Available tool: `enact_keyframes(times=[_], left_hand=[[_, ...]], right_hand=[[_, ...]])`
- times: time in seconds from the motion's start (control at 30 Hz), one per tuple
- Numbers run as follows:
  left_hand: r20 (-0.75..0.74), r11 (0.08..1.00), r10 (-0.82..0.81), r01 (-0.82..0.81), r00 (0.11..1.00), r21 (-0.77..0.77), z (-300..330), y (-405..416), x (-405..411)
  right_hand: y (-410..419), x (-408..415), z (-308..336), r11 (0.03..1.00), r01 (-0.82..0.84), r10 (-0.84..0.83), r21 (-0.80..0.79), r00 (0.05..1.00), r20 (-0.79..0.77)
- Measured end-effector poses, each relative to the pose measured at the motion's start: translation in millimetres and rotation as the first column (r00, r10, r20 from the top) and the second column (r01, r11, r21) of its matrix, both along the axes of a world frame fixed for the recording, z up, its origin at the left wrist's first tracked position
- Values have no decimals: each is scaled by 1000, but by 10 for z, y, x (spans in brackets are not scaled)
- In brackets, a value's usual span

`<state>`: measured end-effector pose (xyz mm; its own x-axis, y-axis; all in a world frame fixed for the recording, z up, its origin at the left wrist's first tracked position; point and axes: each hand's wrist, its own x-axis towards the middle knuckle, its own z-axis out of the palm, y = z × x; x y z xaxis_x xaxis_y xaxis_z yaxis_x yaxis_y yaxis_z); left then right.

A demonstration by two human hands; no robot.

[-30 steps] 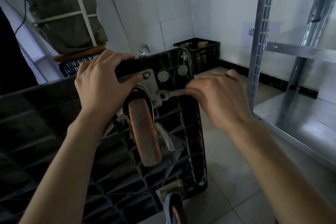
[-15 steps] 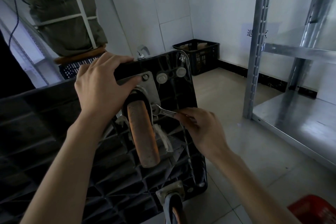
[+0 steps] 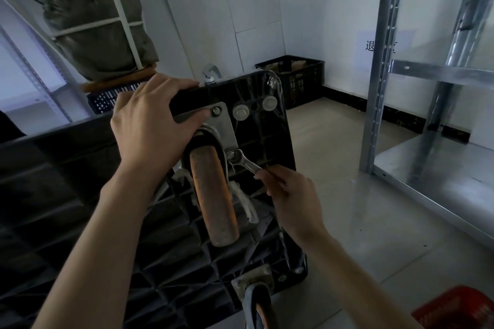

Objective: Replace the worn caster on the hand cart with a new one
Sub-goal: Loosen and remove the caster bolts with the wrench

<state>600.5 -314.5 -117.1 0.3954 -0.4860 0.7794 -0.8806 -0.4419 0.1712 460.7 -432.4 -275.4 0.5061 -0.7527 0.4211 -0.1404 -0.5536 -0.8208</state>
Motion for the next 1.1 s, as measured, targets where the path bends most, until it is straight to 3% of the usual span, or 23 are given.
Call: enact_keyframes(times=[0.07, 0.17, 0.27, 0.33, 0.47, 0.57, 0.7, 0.9, 1.1], left_hand=[[12, 1000, -2, 2, 1000, 3, -6, 2, 5], [13, 1000, -6, 6, 1000, 3, -8, -3, 19], [17, 1000, -9, 9, 1000, 0, -12, -3, 25], [17, 1000, -14, 15, 1000, -6, -14, 1, 24], [21, 1000, -16, 16, 1000, 3, -12, -2, 37], [12, 1000, -10, 10, 1000, 1, -7, -6, 30], [12, 1000, -10, 10, 1000, -11, -10, -4, 9], [18, 1000, -13, 13, 1000, -1, -9, -4, 20], [12, 1000, -11, 11, 1000, -8, -16, -5, 13]], right_hand=[[-107, -122, 248, 964, 52, -94, -262, 984, -151], [-228, -299, 757, 823, 24, -170, -567, 963, -207], [-260, -353, 1093, 672, 16, -229, -740, 955, -188], [-297, -397, 1161, 645, 76, -255, -761, 960, -120], [-346, -519, 1019, 724, 113, -216, -681, 974, -68], [-294, -469, 745, 845, 39, -103, -534, 991, -91], [-202, -292, 343, 934, 15, -33, -357, 998, -45], [-121, -92, 24, 990, 38, -24, -136, 994, 105], [-58, -60, -54, 998, -60, 56, 26, 987, 149]])
